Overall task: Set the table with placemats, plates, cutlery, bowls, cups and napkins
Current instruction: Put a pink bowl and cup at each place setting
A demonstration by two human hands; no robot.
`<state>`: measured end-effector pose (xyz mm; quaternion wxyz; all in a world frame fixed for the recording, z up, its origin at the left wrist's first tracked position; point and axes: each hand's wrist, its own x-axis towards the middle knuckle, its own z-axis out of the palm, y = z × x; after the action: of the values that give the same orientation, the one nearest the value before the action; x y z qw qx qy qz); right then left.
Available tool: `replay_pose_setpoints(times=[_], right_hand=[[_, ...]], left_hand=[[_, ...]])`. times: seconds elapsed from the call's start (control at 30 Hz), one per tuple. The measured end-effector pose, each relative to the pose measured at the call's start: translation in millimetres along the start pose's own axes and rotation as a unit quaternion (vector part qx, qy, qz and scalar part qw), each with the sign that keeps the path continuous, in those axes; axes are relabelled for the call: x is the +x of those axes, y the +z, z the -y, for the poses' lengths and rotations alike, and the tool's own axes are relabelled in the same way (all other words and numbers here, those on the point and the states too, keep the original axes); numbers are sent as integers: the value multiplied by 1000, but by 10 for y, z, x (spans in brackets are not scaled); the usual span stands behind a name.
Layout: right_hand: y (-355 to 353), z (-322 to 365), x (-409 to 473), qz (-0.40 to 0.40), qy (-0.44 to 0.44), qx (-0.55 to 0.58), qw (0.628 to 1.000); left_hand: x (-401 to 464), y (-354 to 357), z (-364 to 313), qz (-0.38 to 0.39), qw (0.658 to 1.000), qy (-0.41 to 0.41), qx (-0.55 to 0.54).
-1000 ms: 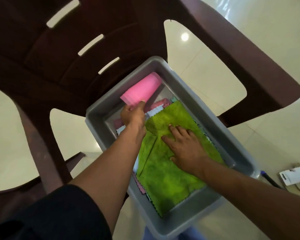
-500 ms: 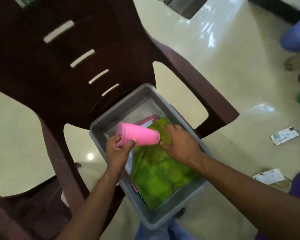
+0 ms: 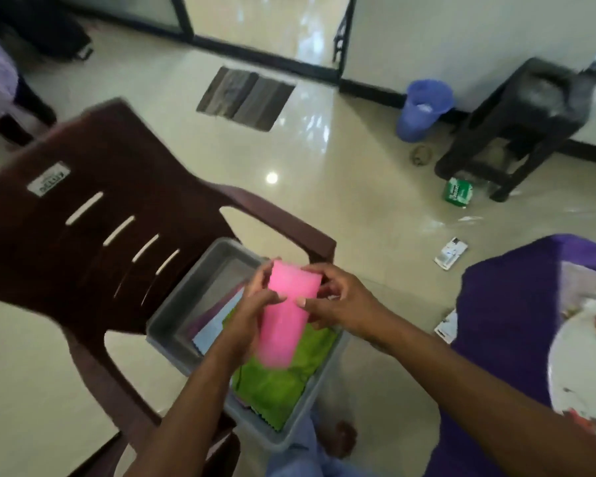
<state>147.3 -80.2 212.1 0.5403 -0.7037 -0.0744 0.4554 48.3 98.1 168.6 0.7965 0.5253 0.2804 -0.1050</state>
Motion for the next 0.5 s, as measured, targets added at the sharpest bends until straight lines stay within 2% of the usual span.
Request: replay_pose_setpoints(times=[0.07,0.23,0.3,0.37,0.5], right_hand=[[-131,42,-315,-48,-13,27,998],[-554,13,-1014,-122,-24,88,988],[-694,-108,-1327,-192,-57,18,980],[-840,-256,-1708,-276,-96,-68,954],[-1043,-442,-2374,-309,-110,-77,942]], left_hand=[[-51,334,-148,46,998,-28,14],[-132,1170,-552,95,979,-5,182],[-189,1425,-536,134,971,-23,198],[-280,1707,-456,184,958,-46,217],[-482,2298,-262,274,926,-91,245]])
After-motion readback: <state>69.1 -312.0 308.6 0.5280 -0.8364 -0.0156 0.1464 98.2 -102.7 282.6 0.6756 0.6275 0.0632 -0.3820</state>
